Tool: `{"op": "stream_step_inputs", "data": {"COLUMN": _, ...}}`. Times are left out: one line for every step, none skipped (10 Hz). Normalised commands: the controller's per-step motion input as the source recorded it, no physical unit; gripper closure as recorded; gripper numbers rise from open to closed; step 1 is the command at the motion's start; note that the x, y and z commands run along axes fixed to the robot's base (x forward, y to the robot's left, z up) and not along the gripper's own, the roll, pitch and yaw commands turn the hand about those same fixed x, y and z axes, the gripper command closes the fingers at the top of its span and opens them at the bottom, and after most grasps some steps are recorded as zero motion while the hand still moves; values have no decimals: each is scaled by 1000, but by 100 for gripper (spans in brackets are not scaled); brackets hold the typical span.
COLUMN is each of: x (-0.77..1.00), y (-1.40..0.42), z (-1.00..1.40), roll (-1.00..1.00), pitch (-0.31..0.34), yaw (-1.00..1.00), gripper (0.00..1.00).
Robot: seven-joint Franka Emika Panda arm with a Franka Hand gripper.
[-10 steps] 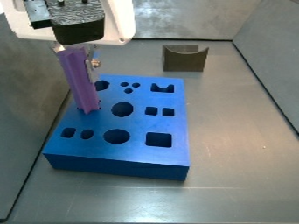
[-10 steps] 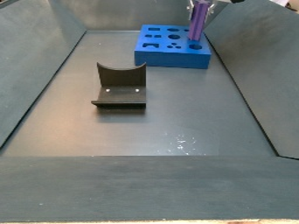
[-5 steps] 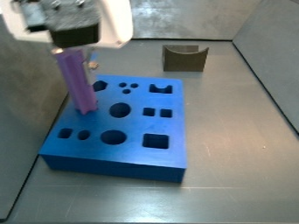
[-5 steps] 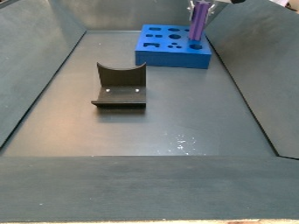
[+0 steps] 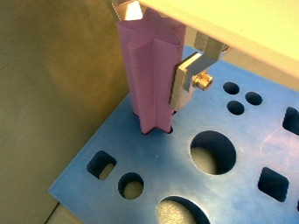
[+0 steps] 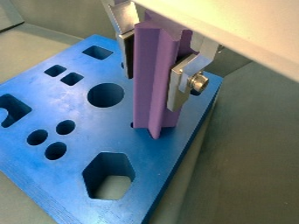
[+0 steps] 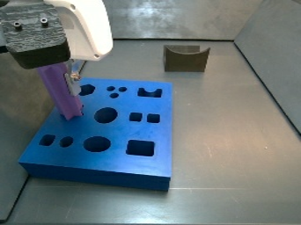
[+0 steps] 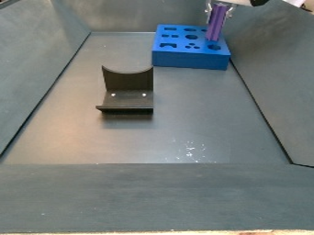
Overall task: Pick up the star object. Move up. Move to above the board. Insert the star object.
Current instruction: Insert the star object.
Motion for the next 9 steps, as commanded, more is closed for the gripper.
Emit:
{"op": "stream_step_inputs", "data": {"x": 0, "y": 0, "z": 0, "roll": -4, "pitch": 0, "yaw": 0, "gripper": 100}}
{"op": "stream_step_inputs", "data": {"x": 0, "y": -37, "z": 0, "roll": 0, "pitch": 0, "yaw": 0, "gripper": 100}}
{"op": "stream_step_inputs", "data": {"x": 23, "y": 0, "z": 0, "roll": 0, "pitch": 0, "yaw": 0, "gripper": 100}}
{"op": "stream_step_inputs", "data": {"x": 34, "y": 0, "z": 0, "roll": 30, "pitch": 9, "yaw": 0, "gripper": 100}}
{"op": "stream_step_inputs", "data": {"x": 126, "y": 0, "z": -351, "roll": 111, "pitch": 56, "yaw": 0, "gripper": 100}}
{"op": "stream_step_inputs", "data": {"x": 183, "y": 0, "z": -546, "roll": 107, "pitch": 130, "yaw": -40, "gripper": 100}}
{"op": "stream_step_inputs", "data": {"x": 289, "y": -29, "z": -811, "roll": 0, "pitch": 203, "yaw": -183, "gripper": 100}}
{"op": "stream_step_inputs", "data": {"x": 289, "y": -51, "z": -597, "roll": -69, "pitch": 204, "yaw": -217, "gripper": 100}}
{"op": "stream_step_inputs", "data": {"x": 80, "y": 0, "z": -54, "roll": -127, "pitch": 0, "yaw": -9, "gripper": 100}}
